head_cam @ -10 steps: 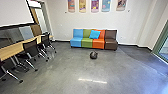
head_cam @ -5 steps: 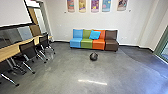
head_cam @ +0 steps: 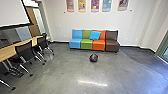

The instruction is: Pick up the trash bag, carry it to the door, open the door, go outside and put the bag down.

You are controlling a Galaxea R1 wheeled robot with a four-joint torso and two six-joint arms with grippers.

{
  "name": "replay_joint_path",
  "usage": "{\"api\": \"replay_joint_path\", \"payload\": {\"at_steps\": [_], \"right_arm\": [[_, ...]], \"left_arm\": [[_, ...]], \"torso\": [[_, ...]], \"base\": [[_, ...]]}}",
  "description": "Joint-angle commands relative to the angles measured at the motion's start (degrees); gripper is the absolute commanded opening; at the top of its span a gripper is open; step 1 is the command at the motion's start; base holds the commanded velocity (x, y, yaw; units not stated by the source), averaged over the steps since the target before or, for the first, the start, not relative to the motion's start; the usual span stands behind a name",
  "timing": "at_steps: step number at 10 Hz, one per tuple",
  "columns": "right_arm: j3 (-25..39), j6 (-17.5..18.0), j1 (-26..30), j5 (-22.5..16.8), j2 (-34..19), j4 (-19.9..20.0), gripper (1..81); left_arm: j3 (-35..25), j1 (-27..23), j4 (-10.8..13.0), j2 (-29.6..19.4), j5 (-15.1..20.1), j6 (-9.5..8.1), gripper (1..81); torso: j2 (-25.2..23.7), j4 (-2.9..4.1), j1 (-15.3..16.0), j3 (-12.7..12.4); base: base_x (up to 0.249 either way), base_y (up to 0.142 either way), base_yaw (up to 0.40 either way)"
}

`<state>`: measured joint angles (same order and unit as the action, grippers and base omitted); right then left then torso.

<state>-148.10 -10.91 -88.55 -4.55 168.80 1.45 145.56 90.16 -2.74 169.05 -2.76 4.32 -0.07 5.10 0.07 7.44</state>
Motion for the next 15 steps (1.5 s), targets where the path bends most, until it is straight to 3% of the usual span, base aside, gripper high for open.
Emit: {"api": "replay_joint_path", "payload": {"at_steps": [1, 15], "right_arm": [[0.3, -0.3, 1.7, -4.2, 0.0, -0.2, 81.1], [0.3, -0.3, 1.8, -4.2, 0.5, -0.4, 81.1]], "left_arm": [[-0.4, -1.0, 0.6, -0.2, 4.1, 0.17, 81.1], [-0.4, -1.0, 0.7, 0.0, 4.2, 0.25, 81.1]], "torso": [[0.0, 0.0, 0.0, 0.0], [0.0, 0.0, 0.0, 0.0]], "base": [[0.182, 0.0, 0.0], [0.176, 0.0, 0.0]]}}
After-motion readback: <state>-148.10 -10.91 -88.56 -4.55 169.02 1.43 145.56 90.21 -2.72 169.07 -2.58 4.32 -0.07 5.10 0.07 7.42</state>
